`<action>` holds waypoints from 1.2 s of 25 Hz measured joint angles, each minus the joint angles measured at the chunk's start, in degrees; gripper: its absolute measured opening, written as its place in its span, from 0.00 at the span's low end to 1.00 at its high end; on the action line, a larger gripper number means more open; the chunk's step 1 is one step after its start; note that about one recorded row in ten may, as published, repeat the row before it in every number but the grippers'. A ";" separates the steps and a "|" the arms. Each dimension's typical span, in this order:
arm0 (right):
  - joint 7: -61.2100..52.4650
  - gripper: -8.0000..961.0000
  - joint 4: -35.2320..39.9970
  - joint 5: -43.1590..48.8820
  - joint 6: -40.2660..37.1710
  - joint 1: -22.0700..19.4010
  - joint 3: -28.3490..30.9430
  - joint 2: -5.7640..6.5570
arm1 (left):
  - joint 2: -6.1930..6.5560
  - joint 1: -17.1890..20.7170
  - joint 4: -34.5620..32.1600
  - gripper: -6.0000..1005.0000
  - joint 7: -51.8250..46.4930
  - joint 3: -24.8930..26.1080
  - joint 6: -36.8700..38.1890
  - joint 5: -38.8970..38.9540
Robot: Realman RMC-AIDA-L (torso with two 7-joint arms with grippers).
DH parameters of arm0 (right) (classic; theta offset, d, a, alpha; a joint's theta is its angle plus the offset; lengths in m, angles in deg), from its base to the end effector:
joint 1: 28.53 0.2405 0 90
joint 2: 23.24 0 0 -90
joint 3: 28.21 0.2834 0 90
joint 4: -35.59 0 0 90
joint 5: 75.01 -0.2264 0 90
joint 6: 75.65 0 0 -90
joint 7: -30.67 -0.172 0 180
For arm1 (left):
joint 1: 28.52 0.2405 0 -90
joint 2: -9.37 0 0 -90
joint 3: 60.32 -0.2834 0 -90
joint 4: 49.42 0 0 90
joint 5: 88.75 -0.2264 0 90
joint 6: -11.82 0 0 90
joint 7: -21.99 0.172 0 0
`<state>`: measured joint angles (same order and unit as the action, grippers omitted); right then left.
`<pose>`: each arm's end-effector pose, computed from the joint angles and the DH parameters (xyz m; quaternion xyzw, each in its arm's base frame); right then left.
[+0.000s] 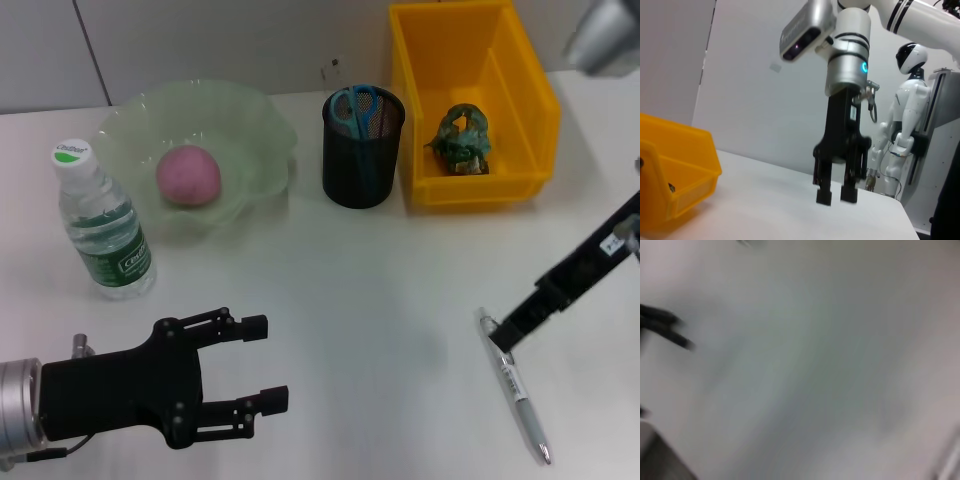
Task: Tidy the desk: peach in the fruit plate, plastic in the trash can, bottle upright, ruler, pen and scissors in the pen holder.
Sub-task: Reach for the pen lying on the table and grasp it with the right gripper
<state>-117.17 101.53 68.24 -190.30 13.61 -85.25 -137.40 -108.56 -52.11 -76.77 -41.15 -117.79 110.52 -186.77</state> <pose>0.2179 0.3679 0.0250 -0.8631 0.4823 -0.1491 0.0104 -0.2777 0.2854 -0.0724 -0.9348 -0.1403 -0.3254 0.0233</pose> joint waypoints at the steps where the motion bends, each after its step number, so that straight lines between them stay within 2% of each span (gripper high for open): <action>1: -1.42 0.61 1.08 5.48 -0.36 0.89 -1.08 -1.96 | 0.07 0.04 -0.04 0.80 0.00 0.00 0.04 0.05; 2: -1.42 0.61 1.08 5.48 -0.36 0.89 -1.08 -1.96 | 0.14 0.10 -0.08 0.80 -0.05 0.00 0.20 0.13; 5: -3.50 0.61 1.82 12.95 0.12 2.27 -3.81 -4.70 | 0.26 0.21 -0.18 0.80 -0.18 0.00 0.91 0.32; 6: -5.59 0.61 1.80 14.56 1.46 2.62 -7.10 -5.24 | 0.28 0.26 -0.33 0.80 -0.15 0.00 1.14 0.33; 7: -5.59 0.61 1.80 14.56 1.46 2.62 -7.10 -5.24 | 0.30 0.40 -0.67 0.80 -0.07 0.00 1.48 0.34; 11: -9.79 0.61 1.98 15.01 5.79 1.94 -15.34 -5.33 | 0.22 0.79 -1.45 0.80 1.82 -0.01 2.59 0.13; 21: -14.35 0.61 1.82 15.89 9.92 0.43 -22.60 -5.28 | 0.47 0.86 -1.00 0.80 3.45 -0.48 0.45 -0.02; 30: -15.05 0.60 1.60 12.97 12.61 -1.35 -24.65 -5.43 | 0.90 0.89 -1.13 0.80 3.03 -0.46 0.92 -0.07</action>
<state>-132.22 103.13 81.21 -177.68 12.27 -109.90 -142.83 -107.66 -51.22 -77.90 -38.12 -118.25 111.44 -186.84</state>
